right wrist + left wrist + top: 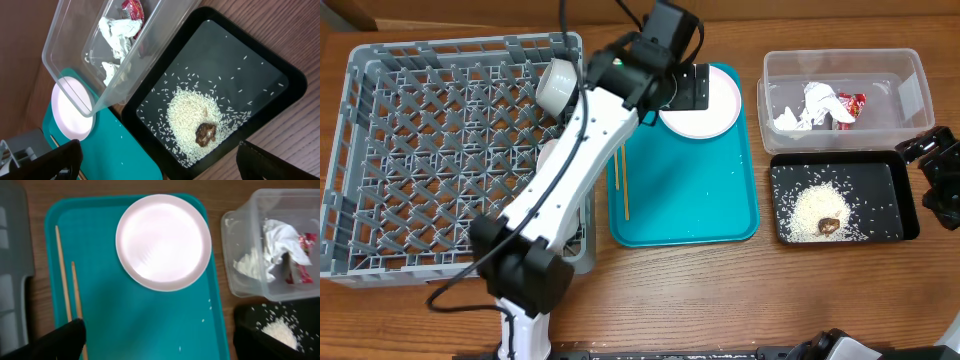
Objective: Sort waste into correct bins and load items into the dishwasher
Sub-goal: 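Move the left gripper to the pink plate on the teal tray, then grasp the edge of the pink plate with the left gripper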
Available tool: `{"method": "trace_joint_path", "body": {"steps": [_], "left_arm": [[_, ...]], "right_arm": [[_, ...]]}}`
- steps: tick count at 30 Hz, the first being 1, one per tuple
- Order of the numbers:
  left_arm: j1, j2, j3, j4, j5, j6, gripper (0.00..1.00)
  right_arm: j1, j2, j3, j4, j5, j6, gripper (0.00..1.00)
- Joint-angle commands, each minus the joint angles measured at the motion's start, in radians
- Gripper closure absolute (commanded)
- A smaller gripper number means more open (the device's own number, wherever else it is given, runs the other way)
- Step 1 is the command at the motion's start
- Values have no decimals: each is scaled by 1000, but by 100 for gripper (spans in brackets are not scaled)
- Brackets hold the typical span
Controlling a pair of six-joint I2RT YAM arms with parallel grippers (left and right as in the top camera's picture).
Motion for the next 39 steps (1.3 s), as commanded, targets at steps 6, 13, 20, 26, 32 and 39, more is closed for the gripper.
{"method": "trace_joint_path", "body": {"steps": [6, 13, 20, 26, 32, 39], "left_arm": [[-4, 153, -32, 128, -111, -182, 9], [-4, 283, -32, 187, -229, -300, 25], [-4, 376, -32, 252, -232, -300, 42], [-4, 414, -32, 256, -231, -300, 53], [-4, 451, -32, 255, -228, -300, 61], [-4, 458, -32, 234, -259, -283, 82]], "right_arm": [[-4, -14, 23, 6, -1, 3, 0], [-4, -14, 23, 6, -1, 3, 0], [-4, -14, 23, 6, -1, 3, 0], [-4, -14, 23, 6, -1, 3, 0], [-4, -14, 23, 6, -1, 3, 0], [-4, -14, 23, 6, -1, 3, 0]]}}
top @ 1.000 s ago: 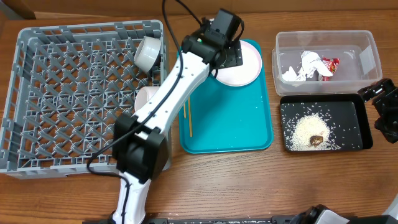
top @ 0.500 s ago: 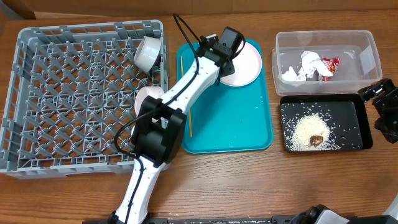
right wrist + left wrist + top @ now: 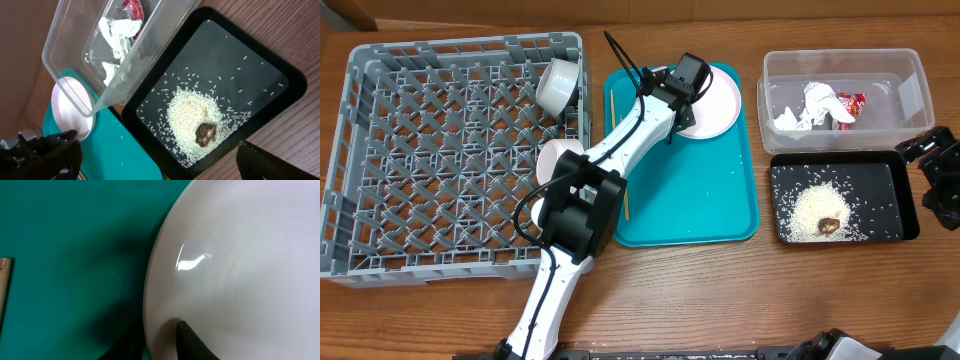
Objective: Sort waste into correct bins and load items into the dishwasher
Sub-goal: 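Grasp the edge of the pink plate with the left gripper, then lift the pink plate and stand it upright in the dish rack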
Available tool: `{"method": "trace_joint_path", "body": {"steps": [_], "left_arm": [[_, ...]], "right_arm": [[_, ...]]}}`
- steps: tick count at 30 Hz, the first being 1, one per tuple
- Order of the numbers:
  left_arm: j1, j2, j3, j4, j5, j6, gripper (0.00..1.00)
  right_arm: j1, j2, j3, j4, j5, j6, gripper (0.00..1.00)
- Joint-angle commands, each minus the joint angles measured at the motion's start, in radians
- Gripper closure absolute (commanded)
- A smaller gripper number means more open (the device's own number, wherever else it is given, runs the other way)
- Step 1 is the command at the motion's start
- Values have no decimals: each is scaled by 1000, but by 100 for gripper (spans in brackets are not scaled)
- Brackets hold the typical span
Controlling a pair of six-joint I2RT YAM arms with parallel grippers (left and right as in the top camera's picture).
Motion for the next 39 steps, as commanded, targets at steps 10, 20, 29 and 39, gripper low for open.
{"method": "trace_joint_path", "body": {"steps": [10, 20, 29, 39], "left_arm": [[25, -52, 18, -90, -98, 151, 96], [24, -317, 26, -151, -98, 640, 96], [49, -595, 26, -311, -372, 857, 96], [234, -683, 24, -278, -771, 975, 96]], "right_arm": [[-4, -14, 23, 6, -1, 3, 0], [-4, -14, 23, 6, -1, 3, 0], [-4, -14, 23, 6, -1, 3, 0], [-4, -14, 23, 6, -1, 3, 0]]}}
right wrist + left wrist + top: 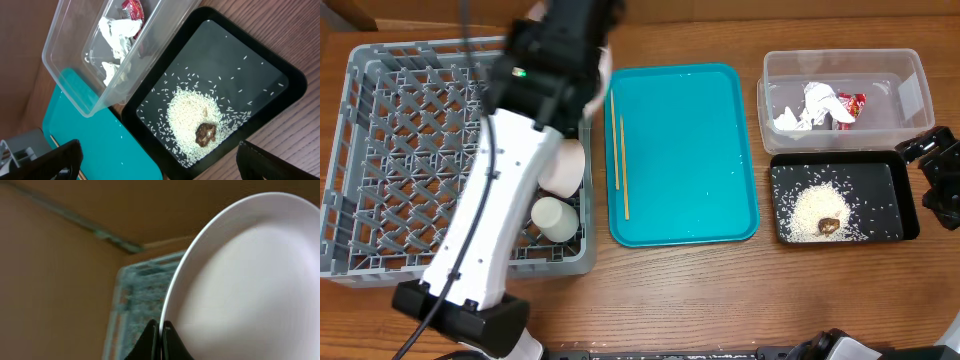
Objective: Sort waste into correct bins and load items into the dishwasher
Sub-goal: 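Lift the pink plate and stand it upright in the dish rack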
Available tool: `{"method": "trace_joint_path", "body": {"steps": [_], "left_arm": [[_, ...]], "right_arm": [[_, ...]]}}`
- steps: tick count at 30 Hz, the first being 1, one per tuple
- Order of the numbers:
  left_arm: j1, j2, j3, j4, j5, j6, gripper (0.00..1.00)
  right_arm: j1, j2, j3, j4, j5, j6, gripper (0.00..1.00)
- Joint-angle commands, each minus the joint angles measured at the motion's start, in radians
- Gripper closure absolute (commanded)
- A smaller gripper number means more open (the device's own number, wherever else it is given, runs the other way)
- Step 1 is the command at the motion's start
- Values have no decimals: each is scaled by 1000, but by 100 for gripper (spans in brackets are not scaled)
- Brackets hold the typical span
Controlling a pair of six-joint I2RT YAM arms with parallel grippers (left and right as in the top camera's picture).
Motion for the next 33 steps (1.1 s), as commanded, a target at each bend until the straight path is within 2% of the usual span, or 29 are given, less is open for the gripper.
{"method": "trace_joint_path", "body": {"steps": [1, 7, 10, 15, 22, 24, 25, 27, 30, 33], "left_arm": [[76, 17, 8, 23, -164, 58, 96], [197, 127, 8, 40, -163, 63, 96], [232, 194, 8, 81, -156, 122, 96], [252, 289, 8, 160, -155, 147, 96], [256, 409, 8, 269, -113, 318, 96], [262, 434, 8, 270, -88, 314, 94], [265, 445, 8, 270, -70, 309, 89], [270, 459, 8, 269, -35, 285, 56], [271, 463, 8, 260, 26, 254, 44], [270, 462, 8, 252, 66, 254, 37]], "right_arm": [[-4, -14, 23, 6, -1, 4, 0], [-4, -14, 23, 6, -1, 3, 0], [-4, -14, 23, 6, -1, 4, 0], [-4, -14, 23, 6, -1, 4, 0], [-4, -14, 23, 6, -1, 4, 0], [-4, -14, 23, 6, -1, 3, 0], [-4, -14, 23, 6, -1, 4, 0], [-4, -14, 23, 6, -1, 4, 0], [-4, -14, 23, 6, -1, 3, 0], [-4, -14, 23, 6, -1, 4, 0]]}}
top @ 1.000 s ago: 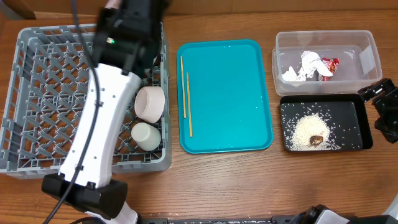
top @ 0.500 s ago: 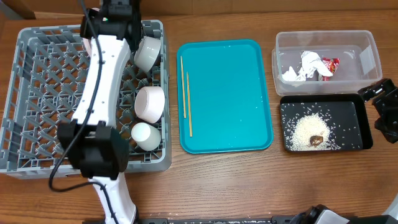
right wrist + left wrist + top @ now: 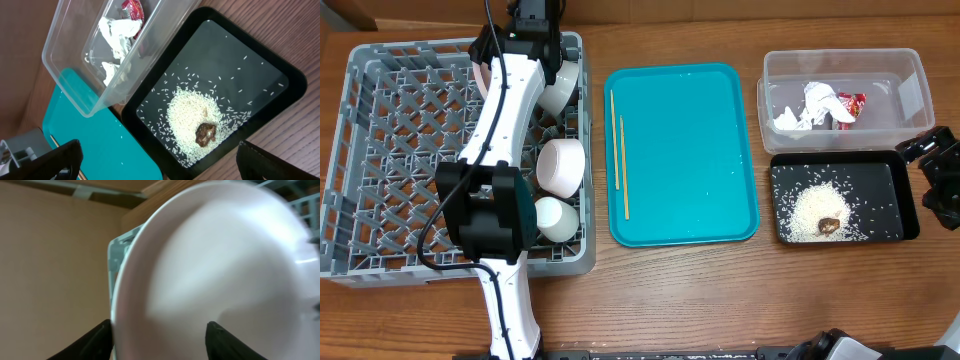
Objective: Sort waste into correct bins and load items into the dishwasher
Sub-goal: 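Lift the pink plate and stand it upright in the dish rack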
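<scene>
A white plate [image 3: 210, 270] fills the left wrist view, blurred, standing on edge against the grey dish rack [image 3: 380, 150]. My left gripper [image 3: 157, 340] is open, its two dark fingers wide apart on either side of the plate's lower part. From overhead the left arm reaches to the rack's far edge and hides most of the plate; only a pale sliver [image 3: 478, 72] shows. Two chopsticks [image 3: 618, 150] lie on the teal tray [image 3: 700, 150]. My right gripper [image 3: 159, 150] stands open above the table's right side, holding nothing.
The rack's right side holds a tilted cup [image 3: 560, 85], a bowl [image 3: 560, 165] and a second cup [image 3: 552, 218]. A clear bin [image 3: 905, 95] holds crumpled wrappers. A black tray [image 3: 890, 185] holds rice and a brown scrap.
My left gripper was shut on the plate's rim, held high over the rack. Now it is at the rack's far edge with its fingers open around the plate. The right arm has not moved.
The plate lay on the teal tray with my left gripper open above it. Then the gripper was down at the plate's rim. Then it was shut on the plate, raised over the rack, leaving only chopsticks on the tray. Now the fingers stand open at the rack's back.
</scene>
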Available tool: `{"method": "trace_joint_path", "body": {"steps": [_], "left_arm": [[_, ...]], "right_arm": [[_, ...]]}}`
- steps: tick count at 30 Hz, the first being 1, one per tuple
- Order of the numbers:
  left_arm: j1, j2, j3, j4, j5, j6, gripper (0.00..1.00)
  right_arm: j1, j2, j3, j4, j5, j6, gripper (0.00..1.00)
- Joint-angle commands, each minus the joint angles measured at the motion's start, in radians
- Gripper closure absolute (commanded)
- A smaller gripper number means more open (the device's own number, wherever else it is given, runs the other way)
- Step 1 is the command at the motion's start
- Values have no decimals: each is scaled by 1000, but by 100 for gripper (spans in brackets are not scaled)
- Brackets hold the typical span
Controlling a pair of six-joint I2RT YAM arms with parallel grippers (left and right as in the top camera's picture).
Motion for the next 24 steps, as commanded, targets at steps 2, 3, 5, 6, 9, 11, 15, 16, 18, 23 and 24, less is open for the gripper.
{"method": "trace_joint_path", "body": {"steps": [2, 3, 5, 6, 9, 11, 15, 16, 18, 23, 24], "left_arm": [[3, -5, 11, -4, 72, -20, 33], [0, -12, 14, -9, 72, -39, 29], [-8, -31, 32, -32, 88, -98, 22], [-13, -44, 46, -50, 105, -125, 17], [-27, -90, 122, -130, 222, -162, 0], [-39, -129, 188, -192, 303, -180, 0], [-66, -224, 296, -324, 501, -270, 0], [-75, -252, 313, -356, 587, -301, 0], [-91, -297, 317, -396, 769, -348, 0], [-159, -314, 302, -554, 965, -542, 0], [-185, -306, 282, -575, 925, -583, 0]], "right_arm": [[-4, -14, 23, 5, 0, 3, 0], [-4, -14, 23, 5, 0, 3, 0], [-4, -14, 23, 5, 0, 3, 0], [-4, -14, 23, 5, 0, 3, 0], [-4, -14, 23, 5, 0, 3, 0], [-4, -14, 23, 5, 0, 3, 0], [-4, -14, 23, 5, 0, 3, 0], [-4, -14, 23, 5, 0, 3, 0], [-4, -14, 23, 5, 0, 3, 0], [-4, -14, 23, 5, 0, 3, 0], [-4, -14, 23, 5, 0, 3, 0]]}}
